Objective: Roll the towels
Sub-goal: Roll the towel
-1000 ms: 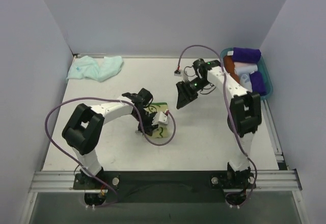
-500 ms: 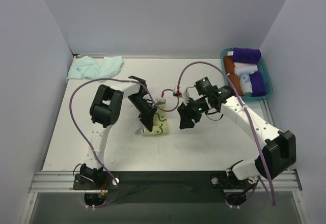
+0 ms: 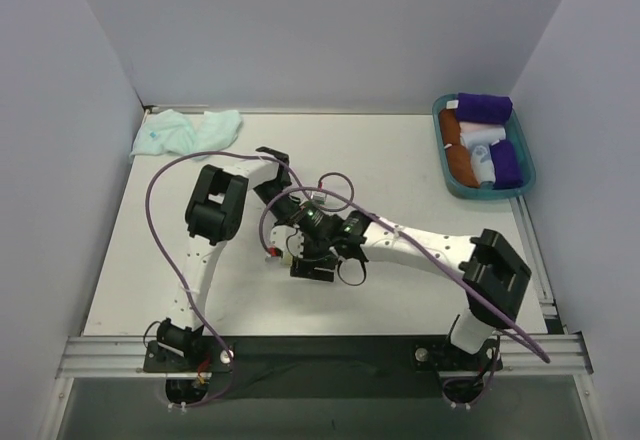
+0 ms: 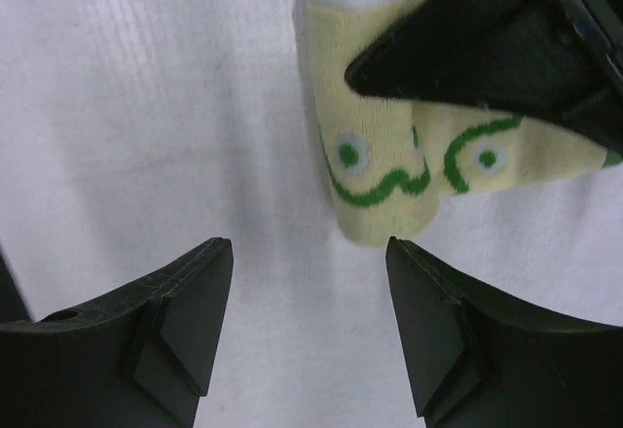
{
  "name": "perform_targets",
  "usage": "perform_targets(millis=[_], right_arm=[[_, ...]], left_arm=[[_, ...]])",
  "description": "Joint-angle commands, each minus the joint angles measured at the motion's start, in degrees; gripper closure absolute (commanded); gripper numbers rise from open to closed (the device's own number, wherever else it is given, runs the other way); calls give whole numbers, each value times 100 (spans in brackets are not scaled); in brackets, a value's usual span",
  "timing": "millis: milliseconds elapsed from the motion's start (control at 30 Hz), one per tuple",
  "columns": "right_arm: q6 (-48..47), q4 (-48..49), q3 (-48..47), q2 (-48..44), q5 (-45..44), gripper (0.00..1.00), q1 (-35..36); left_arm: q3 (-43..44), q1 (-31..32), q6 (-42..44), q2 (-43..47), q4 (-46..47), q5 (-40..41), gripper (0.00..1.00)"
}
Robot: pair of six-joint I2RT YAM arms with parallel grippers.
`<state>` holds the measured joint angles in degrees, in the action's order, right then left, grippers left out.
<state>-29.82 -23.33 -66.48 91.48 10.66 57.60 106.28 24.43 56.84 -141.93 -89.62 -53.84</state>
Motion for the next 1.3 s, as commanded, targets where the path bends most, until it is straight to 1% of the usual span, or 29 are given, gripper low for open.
perform_targets(millis=[0,67,167,200,233,267,300,400,567,600,633,667,700,733,767,800,833,867,900,933,1000,1033,1067,1100,1133,1167,1233,1267], right_arm=[[-532,1101,73,405,-1046,36,330],[-629,1644,214,703,-1293,37,435],[-735,2129,337,985,-1592,39,488],[-770,2122,320,1073,-1610,41,506],[-858,2131,328,1213,-1671,44,515],[-928,2279,442,1266,-1707,45,524],[-1016,2280,512,1310,-1725,45,532],[-1306,2763,776,1565,-1935,47,567],[-1763,3457,1259,1654,-2260,49,717],[-1807,3502,1356,1680,-2296,52,735],[-1825,3528,1383,1697,-2305,58,743],[-1825,3520,1409,1697,-2287,68,735],[-1721,3485,1427,1671,-2131,77,726],[-1633,3345,1392,1575,-1990,90,700],[-1527,2935,1340,1522,-1849,98,682],[-1257,2696,1252,1487,-1439,100,656],[-1141,2459,1103,1382,-1217,100,621],[-1035,1978,1041,1320,-919,100,525],[-921,1773,979,1276,-707,100,489],[-789,1553,848,1197,-279,100,454],[-683,1008,716,1161,66,100,313],[-604,815,619,1179,390,100,278],[-569,456,427,1196,524,100,252],[-534,270,312,1240,699,100,156],[-438,120,224,1284,840,100,102],[-402,-151,49,1310,1164,100,41],[-305,-381,-110,1389,1455,100,-126],[-200,-609,-207,1433,1744,100,-179]], left_arm=[[33,-52,521,-362,252,788,85],[33,-61,530,-353,235,770,86],[42,-87,530,-362,235,753,85],[59,-87,556,-379,209,727,85],[68,-104,565,-379,200,718,85],[77,-105,583,-388,174,700,85],[95,-113,591,-406,156,691,85],[165,-131,635,-458,77,674,85],[262,-148,679,-529,-46,621,85],[279,-157,688,-564,-64,629,85],[323,-157,697,-573,-99,621,85],[323,-175,697,-590,-90,603,85],[315,-192,706,-564,-99,577,82],[280,-219,723,-529,-64,533,80],[184,-245,715,-485,-3,507,78],[78,-324,636,-320,102,393,75],[-53,-377,601,-179,390,314,68],[-359,-438,531,-12,576,261,61],[-493,-587,330,346,795,200,55],[-607,-658,267,524,1058,86,50],[-687,-920,240,884,1079,-55,46],[-670,-1035,223,964,1018,-186,43],[-661,-1149,222,1035,991,-275,36],[-661,-1264,222,1175,956,-363,32],[-670,-1526,222,1237,903,-468,27],[-687,-1642,231,1299,877,-608,25],[-783,-2027,354,1509,833,-741,25],[-862,-2169,363,1588,867,-829,25]])
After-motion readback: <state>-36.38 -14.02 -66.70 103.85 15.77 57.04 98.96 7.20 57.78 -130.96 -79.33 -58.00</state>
